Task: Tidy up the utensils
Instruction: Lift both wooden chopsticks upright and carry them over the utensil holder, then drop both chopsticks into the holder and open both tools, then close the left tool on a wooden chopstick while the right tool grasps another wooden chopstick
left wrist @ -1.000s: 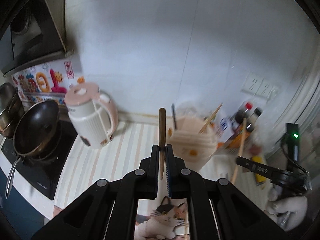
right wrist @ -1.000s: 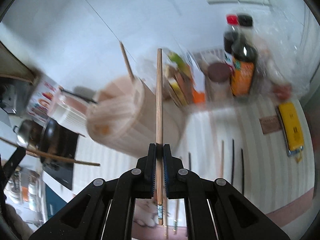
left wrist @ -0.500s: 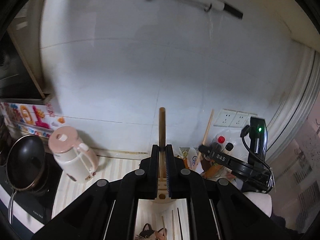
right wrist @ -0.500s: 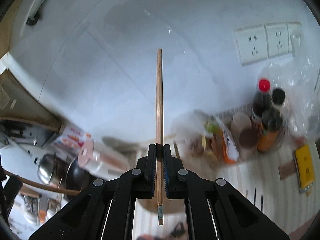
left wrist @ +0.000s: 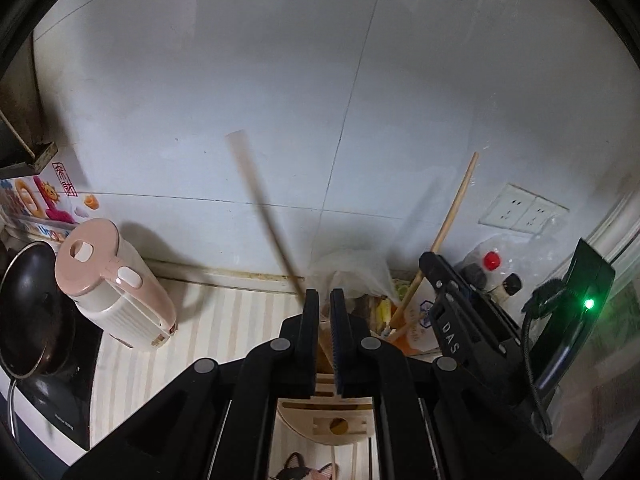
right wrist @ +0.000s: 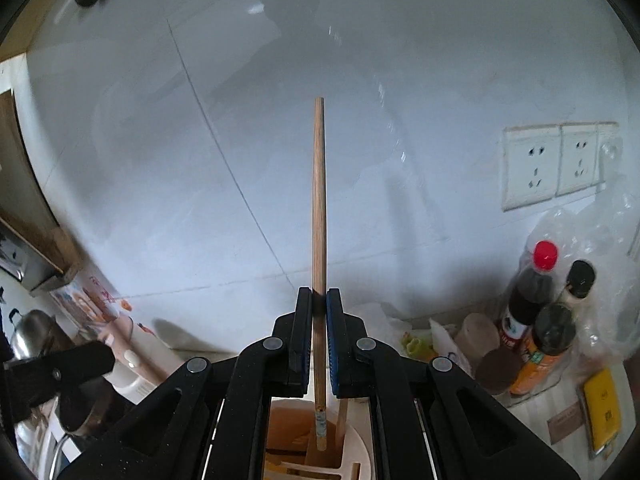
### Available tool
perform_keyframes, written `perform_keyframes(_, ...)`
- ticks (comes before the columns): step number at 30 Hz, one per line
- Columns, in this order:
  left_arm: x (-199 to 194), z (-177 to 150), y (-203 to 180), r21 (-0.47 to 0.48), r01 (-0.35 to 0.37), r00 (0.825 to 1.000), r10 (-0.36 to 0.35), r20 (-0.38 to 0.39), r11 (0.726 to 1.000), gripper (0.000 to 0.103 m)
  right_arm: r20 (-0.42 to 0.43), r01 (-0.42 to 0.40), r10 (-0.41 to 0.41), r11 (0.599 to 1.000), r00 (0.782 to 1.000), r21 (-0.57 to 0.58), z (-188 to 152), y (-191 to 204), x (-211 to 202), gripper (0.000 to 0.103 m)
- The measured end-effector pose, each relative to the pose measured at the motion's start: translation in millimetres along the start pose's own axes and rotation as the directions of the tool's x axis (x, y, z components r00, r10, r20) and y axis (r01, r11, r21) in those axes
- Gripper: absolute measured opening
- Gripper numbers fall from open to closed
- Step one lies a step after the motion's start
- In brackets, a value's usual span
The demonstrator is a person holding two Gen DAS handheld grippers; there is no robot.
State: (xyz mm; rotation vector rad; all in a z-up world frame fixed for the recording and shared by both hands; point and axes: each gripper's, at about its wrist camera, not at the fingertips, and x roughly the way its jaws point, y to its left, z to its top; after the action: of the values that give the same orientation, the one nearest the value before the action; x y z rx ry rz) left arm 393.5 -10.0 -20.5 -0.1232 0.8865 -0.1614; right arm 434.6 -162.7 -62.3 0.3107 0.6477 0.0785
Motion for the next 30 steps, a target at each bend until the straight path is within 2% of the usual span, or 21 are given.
perform_keyframes(6, 7.7, 2.7, 6.0, -0.002, -0.003, 1.0, 0.003, -0.008, 1.0, 0.001, -0.02, -0.027, 0.027, 0.999, 0.999, 0.029, -13.2, -8.3, 11.3, 0.007)
perform_keyframes(11, 9.2, -4.3, 13.9, -0.005, -0.069, 0.997, 0.069, -0.021, 0.998, 0.007, -0.071, -0.058, 0.056, 0.998, 0.996, -0.021, -28.0, -7.7, 15.7, 0.007)
perform_keyframes(13, 7.5, -11.5, 21.1, -0.016, -0.124, 0.992, 0.123, -0.025, 0.992, 0.009, -0.105, -0.07, 0.065, 0.996, 0.992, -0.048, -27.9, -5.0, 10.9, 0.01)
perform_keyframes(14, 6.2, -14.4, 24.0, -0.025, -0.139, 0.99, 0.139, -0.027, 0.99, 0.017, -0.129, -0.08, 0.074, 0.996, 0.989, -0.046, -27.4, -6.6, 9.1, 0.013)
perform_keyframes(15, 3.3, -18.6, 28.5, -0.04, -0.153, 0.988, 0.152, -0.024, 0.987, 0.026, -0.142, -0.082, 0.075, 0.995, 0.987, -0.048, -25.8, -8.2, 3.2, 0.028)
perform_keyframes(16, 0.6, -21.2, 32.1, -0.051, -0.164, 0.986, 0.163, -0.014, 0.985, 0.054, -0.142, -0.081, 0.073, 0.995, 0.987, -0.051, -24.2, -9.2, -1.6, 0.045)
perform_keyframes(17, -2.7, -23.7, 34.4, -0.06, -0.17, 0.985, 0.171, -0.001, 0.984, 0.086, -0.14, -0.078, 0.07, 0.996, 0.988, -0.051, -22.2, -11.7, -9.5, 0.051)
perform_keyframes(18, -7.2, -26.7, 37.2, -0.07, -0.177, 0.984, 0.178, 0.015, 0.982, 0.094, -0.138, -0.073, 0.065, 0.996, 0.988, -0.049, -20.3, -13.9, -17.0, 0.056)
perform_keyframes(23, -25.8, -50.6, 43.1, -0.08, -0.223, 0.972, 0.228, 0.062, 0.971, 0.103, -0.158, -0.018, 0.015, 1.0, 0.987, -0.019, -17.7, -29.3, -55.9, 0.06)
perform_keyframes(24, -27.4, -59.5, 43.6, -0.076, -0.235, 0.969, 0.239, 0.059, 0.969, 0.103, -0.166, 0.001, -0.003, 1.0, 0.986, -0.015, -19.5, -32.1, -61.8, 0.065)
perform_keyframes(25, -27.4, -65.2, 43.5, -0.075, -0.236, 0.969, 0.241, 0.054, 0.969, 0.103, -0.176, 0.033, -0.034, 0.999, 0.984, -0.011, -23.3, -36.2, -68.9, 0.071)
perform_keyframes(26, -26.4, -73.3, 44.8, -0.077, -0.238, 0.969, 0.242, 0.042, 0.968, 0.103, -0.177, 0.034, -0.034, 0.999, 0.984, 0.001, -27.9, -41.3, -76.1, 0.073)
perform_keyframes(28, -21.7, -93.9, 45.4, -0.069, -0.233, 0.972, 0.234, 0.009, 0.97, 0.103, -0.188, 0.064, -0.061, 0.998, 0.98, 0.014, -40.5, -52.0, -87.1, 0.084)
perform_keyframes(30, -10.2, -116.6, 43.9, -0.052, -0.237, 0.971, 0.235, -0.042, 0.97, 0.103, -0.217, 0.088, -0.079, 0.996, 0.973, 0.03, -57.5, -66.5, -94.5, 0.084)
